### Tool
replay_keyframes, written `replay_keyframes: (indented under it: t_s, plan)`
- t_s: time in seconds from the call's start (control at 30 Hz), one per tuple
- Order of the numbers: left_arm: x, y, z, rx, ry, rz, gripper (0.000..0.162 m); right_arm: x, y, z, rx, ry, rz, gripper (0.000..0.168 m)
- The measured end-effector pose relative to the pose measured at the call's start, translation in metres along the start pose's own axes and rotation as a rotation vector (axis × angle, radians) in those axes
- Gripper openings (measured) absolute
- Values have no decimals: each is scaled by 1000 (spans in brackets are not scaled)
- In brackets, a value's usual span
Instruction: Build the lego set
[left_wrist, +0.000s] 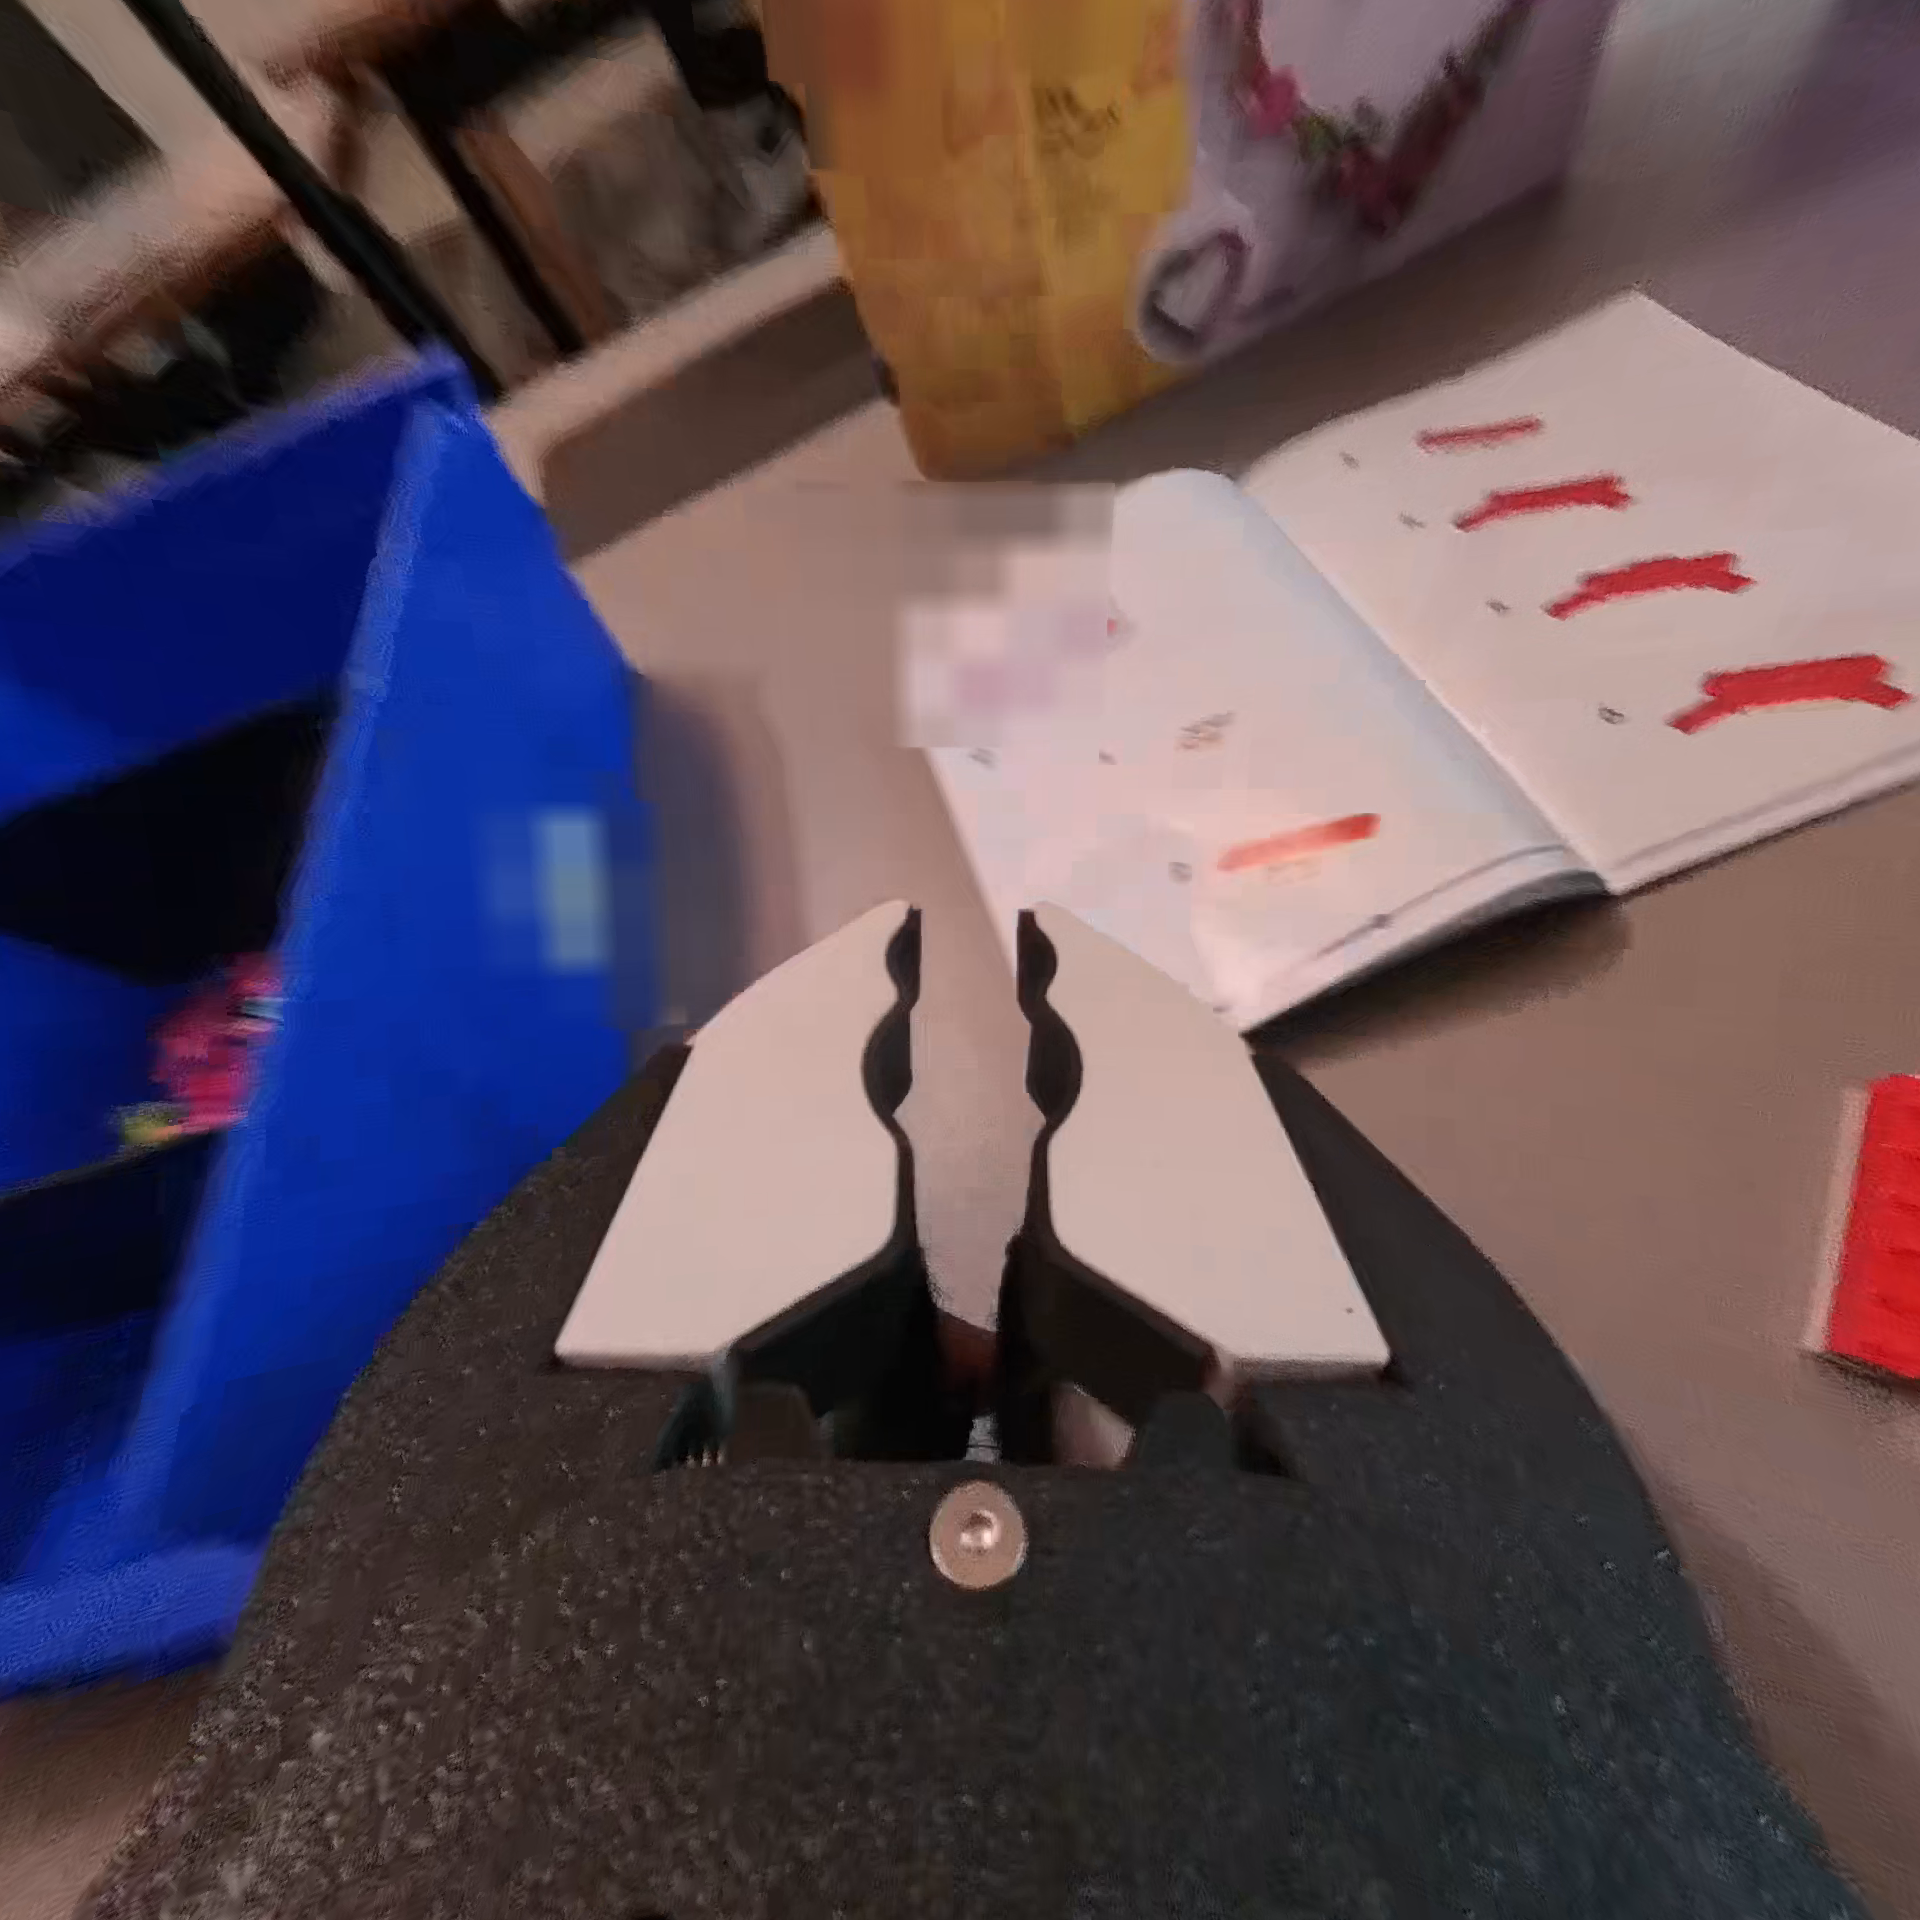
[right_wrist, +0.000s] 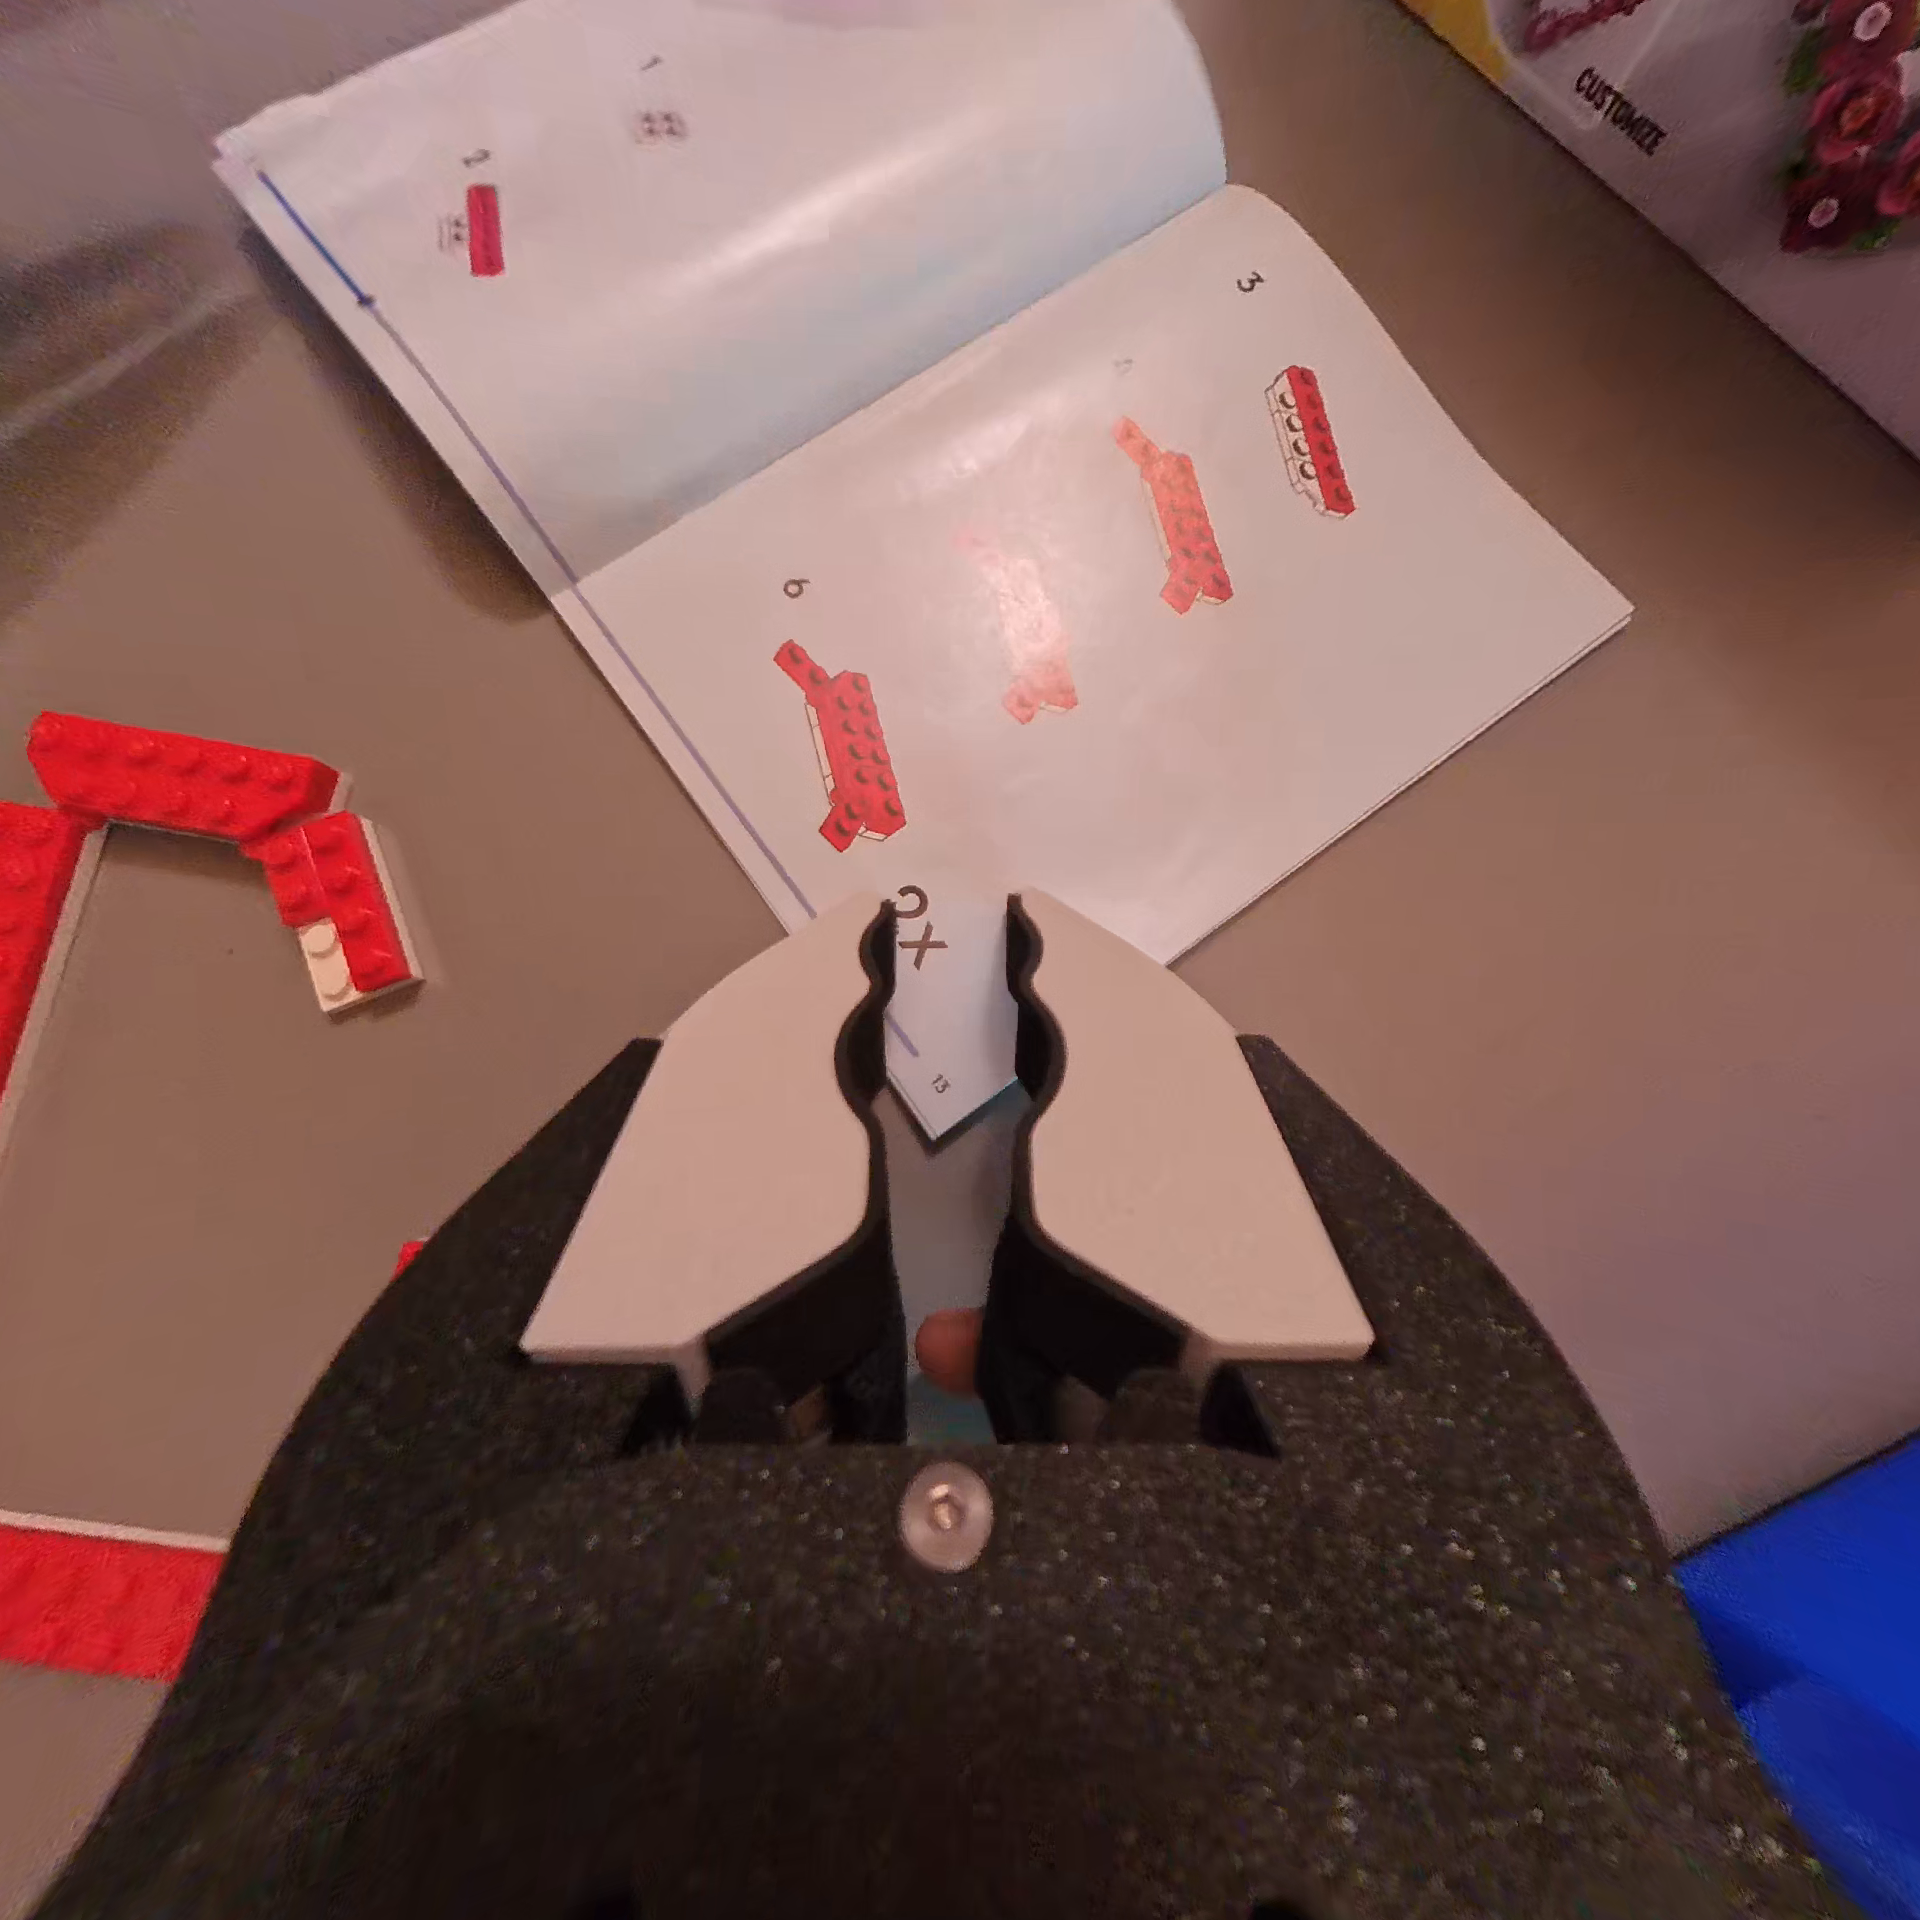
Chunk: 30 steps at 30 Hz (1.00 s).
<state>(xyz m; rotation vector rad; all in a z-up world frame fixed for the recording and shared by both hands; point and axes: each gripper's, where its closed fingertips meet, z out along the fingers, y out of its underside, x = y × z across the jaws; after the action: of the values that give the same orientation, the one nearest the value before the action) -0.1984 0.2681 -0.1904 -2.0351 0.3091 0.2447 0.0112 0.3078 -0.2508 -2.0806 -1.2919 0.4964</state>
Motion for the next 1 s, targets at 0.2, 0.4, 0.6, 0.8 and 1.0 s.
replay_keyframes:
  t_s: [0.2, 0.4, 0.6, 0.8, 1.0]
  plan:
    - [66, -70, -31, 256, 244, 241, 4, 2, -39, -8, 49, -11, -92, 0]
    - [130, -34, 26, 65, 525, 480, 0, -31, -90, 23, 146, -516, 363, 0]
    - [135, -1, 41, -85, 691, 349, 0, -46, -78, 51, -44, -717, 645, 0]
    - [134, 1, 41, -123, 781, 210, 0, -49, -80, 64, -76, -758, 738, 0]
    - [134, 2, 41, -118, 785, 231, 0, -8, -101, 88, 9, -604, 728, 0]
